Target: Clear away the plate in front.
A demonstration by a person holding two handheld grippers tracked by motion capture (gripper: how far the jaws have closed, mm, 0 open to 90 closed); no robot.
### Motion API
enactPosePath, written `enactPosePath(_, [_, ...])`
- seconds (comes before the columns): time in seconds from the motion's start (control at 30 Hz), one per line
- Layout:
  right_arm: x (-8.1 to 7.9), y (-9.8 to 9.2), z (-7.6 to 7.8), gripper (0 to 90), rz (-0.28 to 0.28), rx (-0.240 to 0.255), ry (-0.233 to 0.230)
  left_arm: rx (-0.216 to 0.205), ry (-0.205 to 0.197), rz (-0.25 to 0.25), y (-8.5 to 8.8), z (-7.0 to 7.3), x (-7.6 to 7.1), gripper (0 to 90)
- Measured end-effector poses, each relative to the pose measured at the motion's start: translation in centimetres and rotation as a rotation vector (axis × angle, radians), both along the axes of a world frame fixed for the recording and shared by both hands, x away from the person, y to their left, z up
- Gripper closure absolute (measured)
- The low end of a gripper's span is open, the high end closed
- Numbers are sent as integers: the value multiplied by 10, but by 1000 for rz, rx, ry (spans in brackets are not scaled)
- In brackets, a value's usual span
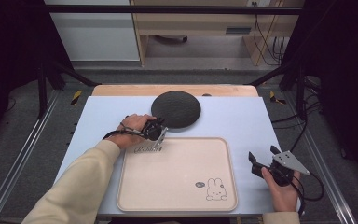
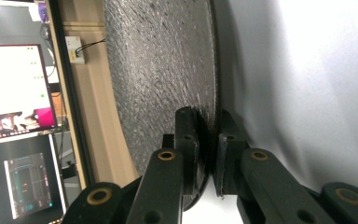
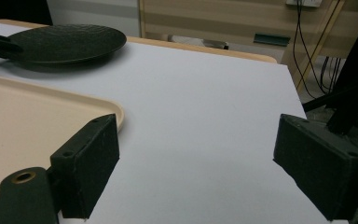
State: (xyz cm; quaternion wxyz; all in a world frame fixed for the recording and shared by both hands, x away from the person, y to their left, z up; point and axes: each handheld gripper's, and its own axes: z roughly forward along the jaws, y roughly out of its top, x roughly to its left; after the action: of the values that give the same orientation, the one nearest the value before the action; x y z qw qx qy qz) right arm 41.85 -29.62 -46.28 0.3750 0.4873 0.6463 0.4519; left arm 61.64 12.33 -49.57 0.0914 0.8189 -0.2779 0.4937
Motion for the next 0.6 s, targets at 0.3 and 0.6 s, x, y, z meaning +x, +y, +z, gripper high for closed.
enactPosePath(0.3, [0, 0, 0, 143, -2, 1, 3, -33, 8, 2, -6, 5, -4, 847])
enactPosePath(0.6, [0, -1, -1, 148, -5, -3, 10, -19, -9, -8, -15, 11, -10, 861])
